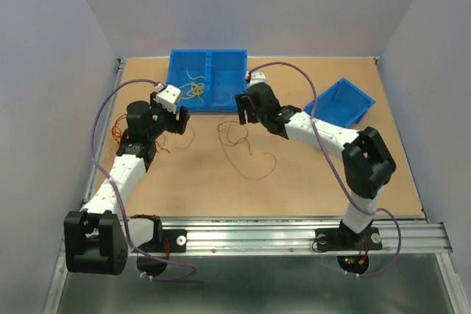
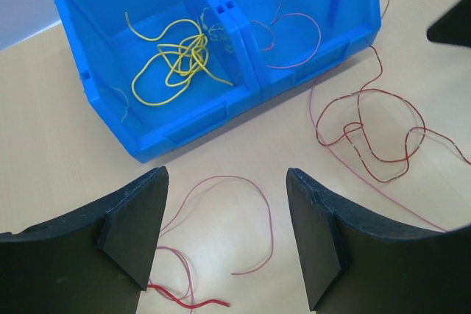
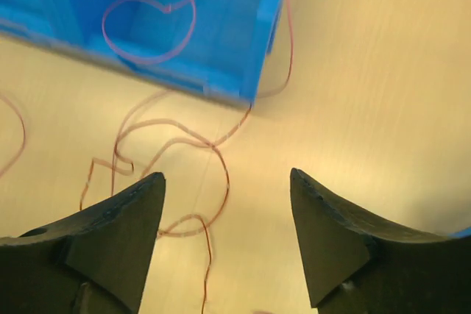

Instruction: Untangle the cables

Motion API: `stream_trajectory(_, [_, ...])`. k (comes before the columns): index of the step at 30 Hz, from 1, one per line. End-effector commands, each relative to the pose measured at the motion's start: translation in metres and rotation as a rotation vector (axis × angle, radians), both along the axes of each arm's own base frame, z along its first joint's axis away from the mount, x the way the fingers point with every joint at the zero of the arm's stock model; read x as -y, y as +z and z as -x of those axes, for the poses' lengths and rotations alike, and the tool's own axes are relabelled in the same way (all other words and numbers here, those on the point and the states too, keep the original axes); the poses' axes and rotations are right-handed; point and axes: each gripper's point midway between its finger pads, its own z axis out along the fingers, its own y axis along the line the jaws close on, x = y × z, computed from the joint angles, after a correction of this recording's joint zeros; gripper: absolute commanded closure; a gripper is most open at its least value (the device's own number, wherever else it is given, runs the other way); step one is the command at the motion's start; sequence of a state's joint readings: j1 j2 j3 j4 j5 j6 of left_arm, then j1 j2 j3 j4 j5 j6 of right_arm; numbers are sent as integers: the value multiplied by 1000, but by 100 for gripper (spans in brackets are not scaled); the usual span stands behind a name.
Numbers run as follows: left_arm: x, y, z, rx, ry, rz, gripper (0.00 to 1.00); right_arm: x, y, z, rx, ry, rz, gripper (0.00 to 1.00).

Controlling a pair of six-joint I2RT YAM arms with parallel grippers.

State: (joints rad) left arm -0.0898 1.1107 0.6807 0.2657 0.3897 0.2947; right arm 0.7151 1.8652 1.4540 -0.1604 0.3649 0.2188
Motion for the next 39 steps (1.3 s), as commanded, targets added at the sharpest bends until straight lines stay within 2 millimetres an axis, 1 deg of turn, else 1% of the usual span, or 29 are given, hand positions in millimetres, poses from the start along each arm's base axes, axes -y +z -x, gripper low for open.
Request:
stream_trajectory(1, [12, 13, 3, 53, -78, 0, 24, -11, -10, 44, -17, 121, -84, 20])
stream_trajectory(2, [15, 11, 3, 47, -93, -1, 24, -12, -13, 52, -15, 137, -85, 17])
stream_trajectory(3, [15, 11, 3, 42, -96, -1, 24, -15, -30, 67, -50, 168, -64, 15])
stream_trajectory(4, [15, 10, 3, 40, -100, -3, 24, -16, -39, 74, -71, 186, -57, 14])
stream_trajectory(5, [16, 9, 3, 39, -98, -4, 24, -22, -36, 73, -48, 201, -82, 13])
stream_trajectory(6, [16, 8, 3, 33, -101, -2, 24, -29, -46, 78, -66, 226, -79, 13])
stream_trajectory(8, [16, 8, 3, 32, -101, -2, 24, -38, -53, 79, -70, 256, -89, 12])
stream_trajectory(9, [16, 7, 2, 30, -99, -6, 24, -48, -63, 83, -84, 287, -83, 12])
stream_trajectory(11, [15, 8, 2, 32, -96, -8, 24, -63, -63, 84, -61, 323, -83, 12])
stream_trajectory(12, [15, 7, 3, 32, -96, -8, 24, -72, -73, 89, -67, 347, -67, 12])
stream_trajectory(13, [15, 6, 3, 32, -96, -11, 24, -81, -69, 86, -51, 358, -72, 13])
stream_trajectory(14, [15, 6, 3, 32, -97, -11, 24, -84, -71, 85, -47, 358, -61, 13])
stream_trajectory(15, [15, 7, 4, 31, -97, -10, 24, -87, -81, 85, -53, 349, -40, 14])
stream_trajectory(17, [15, 7, 4, 34, -100, -12, 24, -91, -81, 78, -42, 340, -35, 16])
stream_trajectory(19, [15, 6, 5, 33, -98, -13, 24, -89, -85, 71, -29, 306, -14, 24])
stream_trajectory(20, [15, 7, 5, 37, -99, -13, 24, -88, -91, 69, -32, 298, -1, 26])
stream_trajectory(21, [15, 7, 5, 37, -100, -15, 24, -87, -91, 66, -24, 280, 4, 32])
stream_trajectory(22, [15, 8, 6, 38, -101, -13, 24, -87, -92, 64, -21, 272, 11, 32])
stream_trajectory(24, [15, 8, 5, 39, -100, -15, 24, -85, -96, 59, -14, 253, 26, 39])
stream_trajectory(25, [15, 8, 6, 37, -101, -14, 24, -85, -98, 58, -13, 250, 30, 45])
stream_trajectory(27, [15, 7, 6, 37, -102, -16, 24, -84, -98, 57, -4, 242, 34, 54])
stream_trajectory(28, [15, 7, 6, 37, -102, -17, 24, -84, -97, 57, -1, 245, 28, 63])
stream_trajectory(29, [15, 6, 6, 34, -102, -17, 24, -84, -95, 58, 4, 249, 21, 66])
stream_trajectory(30, [16, 7, 6, 36, -105, -17, 24, -86, -91, 61, 6, 267, 5, 66])
stream_trajectory(32, [16, 5, 6, 32, -112, -18, 24, -86, -87, 65, 13, 282, -12, 82])
stream_trajectory(33, [19, 3, 8, 25, -134, -21, 24, -86, -76, 66, 29, 287, -34, 91])
stream_trajectory(36, [29, -5, 12, -4, -186, -26, 24, -83, -67, 70, 48, 289, -55, 94])
stream_trajectory(38, [34, -9, 13, -11, -195, -39, 24, -83, -55, 72, 65, 298, -83, 99])
stream_trajectory(39, [35, -9, 12, -13, -195, -41, 24, -81, -56, 75, 63, 301, -83, 99])
